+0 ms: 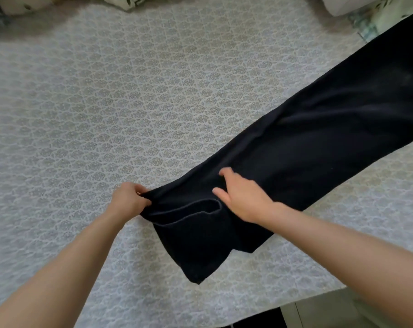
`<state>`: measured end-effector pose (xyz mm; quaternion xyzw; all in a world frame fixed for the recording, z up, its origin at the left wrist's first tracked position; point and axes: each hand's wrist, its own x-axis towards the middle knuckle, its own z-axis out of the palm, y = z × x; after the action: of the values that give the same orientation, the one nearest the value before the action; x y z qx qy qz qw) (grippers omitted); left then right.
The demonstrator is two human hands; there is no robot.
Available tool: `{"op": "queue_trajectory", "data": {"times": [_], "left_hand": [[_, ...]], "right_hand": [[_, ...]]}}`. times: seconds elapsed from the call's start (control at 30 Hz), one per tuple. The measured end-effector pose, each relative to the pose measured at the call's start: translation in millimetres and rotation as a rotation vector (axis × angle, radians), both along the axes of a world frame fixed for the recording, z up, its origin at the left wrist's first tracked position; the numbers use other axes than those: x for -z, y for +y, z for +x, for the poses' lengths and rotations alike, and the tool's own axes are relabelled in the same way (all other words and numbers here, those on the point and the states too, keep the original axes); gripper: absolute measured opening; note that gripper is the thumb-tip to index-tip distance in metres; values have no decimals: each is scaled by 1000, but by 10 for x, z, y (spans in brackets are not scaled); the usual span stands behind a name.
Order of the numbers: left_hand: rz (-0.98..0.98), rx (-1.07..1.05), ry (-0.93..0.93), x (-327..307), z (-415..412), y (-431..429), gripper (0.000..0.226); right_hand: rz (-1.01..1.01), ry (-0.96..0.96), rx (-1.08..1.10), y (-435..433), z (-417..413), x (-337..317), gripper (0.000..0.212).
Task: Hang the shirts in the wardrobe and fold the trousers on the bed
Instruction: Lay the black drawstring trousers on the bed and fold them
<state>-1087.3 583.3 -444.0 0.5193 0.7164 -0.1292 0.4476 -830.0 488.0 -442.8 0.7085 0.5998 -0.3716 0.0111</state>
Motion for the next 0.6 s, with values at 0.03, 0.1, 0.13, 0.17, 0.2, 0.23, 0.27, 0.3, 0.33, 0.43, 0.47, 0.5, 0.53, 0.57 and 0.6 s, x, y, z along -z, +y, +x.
{"op": "queue_trajectory", "data": {"times": [0.03, 0.1, 0.13, 0.17, 0.2, 0.23, 0.27, 0.3, 0.33, 0.43, 0.47, 0.5, 0.53, 0.57, 0.6], "left_hand": [[15, 3, -10, 25, -33, 10, 8], [45, 48, -31, 80, -85, 5, 2], [61, 85, -40, 93, -100, -3, 1], [74, 125, -42, 100, -117, -10, 3], [81, 163, -38, 106, -135, -18, 5], [82, 191, -32, 110, -152, -26, 7], [82, 208, -26, 116, -173, -33, 8], [89, 216, -24, 120, -197, -38, 9], [104, 214, -26, 126, -210, -41, 10], [153, 198, -40, 109, -228, -66, 13], [163, 181, -44, 100, -225, -77, 14], [171, 155, -44, 91, -223, -88, 17], [179, 124, -36, 89, -222, -100, 19], [184, 98, -23, 89, -220, -108, 21], [190, 82, -10, 94, -218, -114, 22]], "right_hand": [[-38, 24, -20, -100, -96, 2, 49], [-102, 75, -45, -271, -262, -5, 59], [-116, 93, -60, -349, -333, -7, 66], [-114, 91, -85, -424, -401, 0, 72], [-104, 67, -123, -502, -465, 16, 75], [-90, 39, -169, -582, -528, 38, 72], [-73, 22, -211, -657, -590, 66, 65], [-57, 21, -248, -718, -652, 83, 55], [-44, 24, -287, -754, -694, 85, 44], [6, 25, -379, -853, -817, 24, 37], [32, 43, -396, -908, -856, 3, 40], [50, 71, -423, -971, -897, -14, 43], [52, 106, -466, -1033, -931, -28, 44], [32, 141, -518, -1084, -956, -41, 43], [-6, 178, -554, -1125, -964, -56, 41]]}}
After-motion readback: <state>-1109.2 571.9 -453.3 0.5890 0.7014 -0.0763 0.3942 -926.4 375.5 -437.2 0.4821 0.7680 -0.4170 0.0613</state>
